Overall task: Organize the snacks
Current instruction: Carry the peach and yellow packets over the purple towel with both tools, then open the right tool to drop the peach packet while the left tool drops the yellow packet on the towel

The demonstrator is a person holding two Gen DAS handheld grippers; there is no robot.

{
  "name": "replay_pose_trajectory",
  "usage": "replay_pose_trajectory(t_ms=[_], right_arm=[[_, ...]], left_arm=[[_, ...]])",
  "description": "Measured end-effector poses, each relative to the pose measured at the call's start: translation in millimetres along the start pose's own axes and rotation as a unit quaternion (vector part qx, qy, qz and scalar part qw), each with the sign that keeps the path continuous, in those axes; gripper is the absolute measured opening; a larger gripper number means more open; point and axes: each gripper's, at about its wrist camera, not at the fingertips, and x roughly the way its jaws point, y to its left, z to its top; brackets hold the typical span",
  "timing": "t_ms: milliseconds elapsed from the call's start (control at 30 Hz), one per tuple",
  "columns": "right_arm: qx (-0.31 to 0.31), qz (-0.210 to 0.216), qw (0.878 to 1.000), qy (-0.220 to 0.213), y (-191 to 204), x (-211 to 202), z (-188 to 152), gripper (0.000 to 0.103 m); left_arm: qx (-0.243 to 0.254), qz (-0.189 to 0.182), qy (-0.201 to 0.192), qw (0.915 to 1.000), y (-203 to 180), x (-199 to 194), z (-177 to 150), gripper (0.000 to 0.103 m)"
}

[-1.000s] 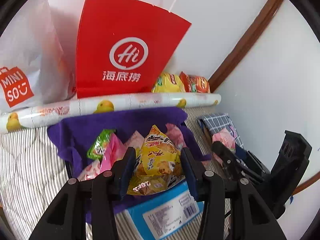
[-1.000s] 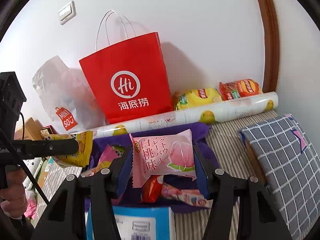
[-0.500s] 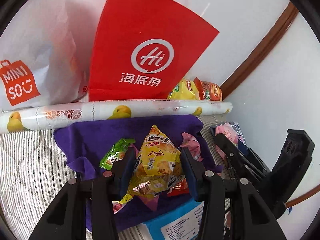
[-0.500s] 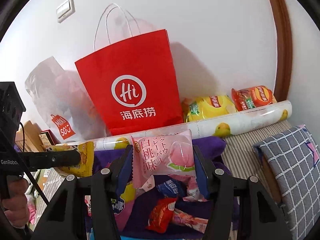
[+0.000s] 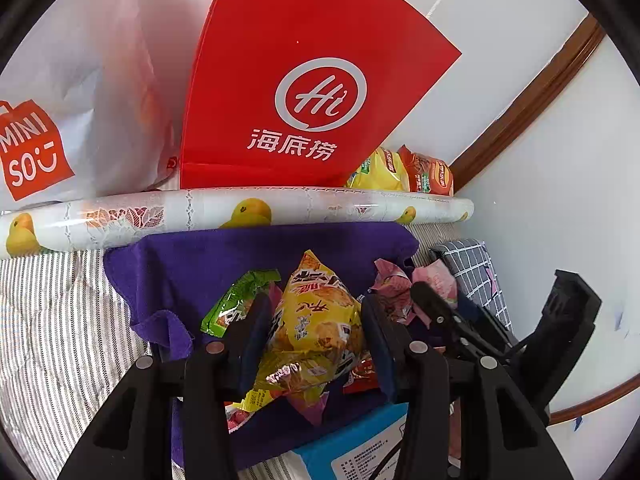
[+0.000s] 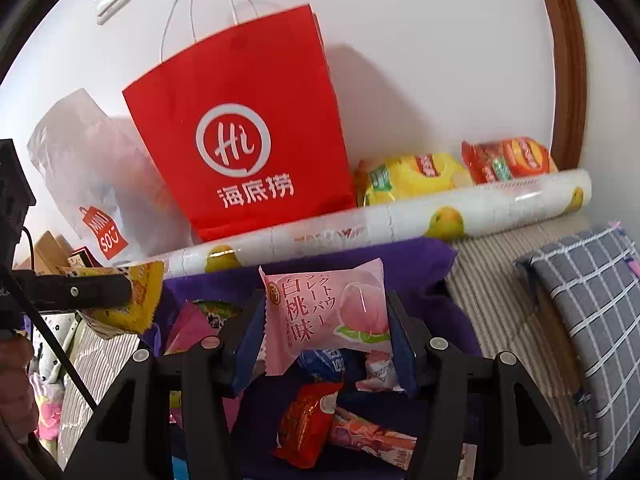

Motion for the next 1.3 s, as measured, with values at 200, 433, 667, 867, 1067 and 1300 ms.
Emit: replay_pose_trajectory(t_ms=[200,433,667,867,1067,1300], right_arm=[[0.002,0.006,1.000,0.010,-0.8,4.4,-3.2,0.056],[-0.006,-0.009,1.000,0.029,-2.4,17.0,-9.8,0.056],[-0.003,-0.008,0.999,0.043,-5.4,22.4,-12.5,0.057],[-0.010,-0.013,0.998,0.053,-4.0,26.3,-14.7,0.058],[-0.017,-0.016,0.998,0.058,-1.8,28.1,-14.8,0.061],[-0.022,-0.011,0.998,0.065,1.3,28.1,-13.0,0.066]], left_arm=[[-0.005,0.004,0.003,1.0000,1.2,2.7,0.4,0.044],[-0.007,0.006,0.007,0.9999,2.2,5.4,0.1,0.044],[-0.009,0.006,0.016,0.9998,3.0,12.2,-0.3,0.044],[-0.004,0.006,0.021,0.9997,0.9,16.3,-1.0,0.044],[-0.007,0.006,0.031,0.9995,2.8,23.1,-1.7,0.044],[-0.010,0.012,0.042,0.9990,3.1,32.1,-2.9,0.044]])
